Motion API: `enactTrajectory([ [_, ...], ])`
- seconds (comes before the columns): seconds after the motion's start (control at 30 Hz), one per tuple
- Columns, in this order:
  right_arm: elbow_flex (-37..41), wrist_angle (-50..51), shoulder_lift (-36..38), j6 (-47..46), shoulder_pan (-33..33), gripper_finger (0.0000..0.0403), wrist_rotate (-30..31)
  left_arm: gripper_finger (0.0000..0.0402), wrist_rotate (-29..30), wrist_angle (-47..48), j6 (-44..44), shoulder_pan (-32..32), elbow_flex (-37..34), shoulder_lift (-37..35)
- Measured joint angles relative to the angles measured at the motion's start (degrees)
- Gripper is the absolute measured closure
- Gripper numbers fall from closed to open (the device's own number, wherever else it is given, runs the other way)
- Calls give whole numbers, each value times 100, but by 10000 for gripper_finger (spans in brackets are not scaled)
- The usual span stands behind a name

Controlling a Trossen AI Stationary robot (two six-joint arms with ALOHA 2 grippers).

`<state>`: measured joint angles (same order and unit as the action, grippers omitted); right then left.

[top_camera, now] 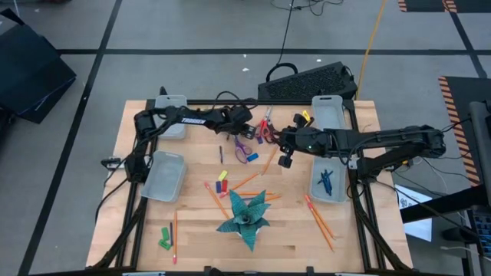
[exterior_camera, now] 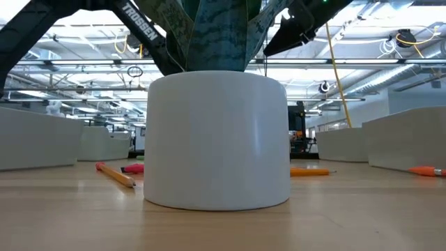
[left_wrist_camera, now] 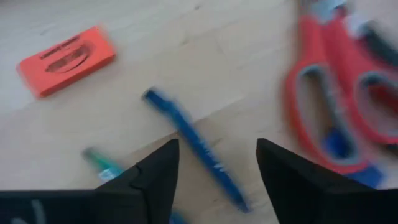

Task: Sort crayons/erasers/pens/pencils in bins
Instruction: Put the blue crayon into the bottom right gray bin

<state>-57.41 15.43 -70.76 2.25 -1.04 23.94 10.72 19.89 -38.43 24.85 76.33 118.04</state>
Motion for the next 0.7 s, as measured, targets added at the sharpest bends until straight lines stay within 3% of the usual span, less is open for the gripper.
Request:
enactTrajectory([
  [0.33, 0, 27, -2, -5, 0, 314, -17, 305, 249, 440, 58, 32, -4, -11],
  [0.7, -2, 28, -2, -7, 0, 314, -20, 384, 265, 799, 104, 36, -1, -44],
])
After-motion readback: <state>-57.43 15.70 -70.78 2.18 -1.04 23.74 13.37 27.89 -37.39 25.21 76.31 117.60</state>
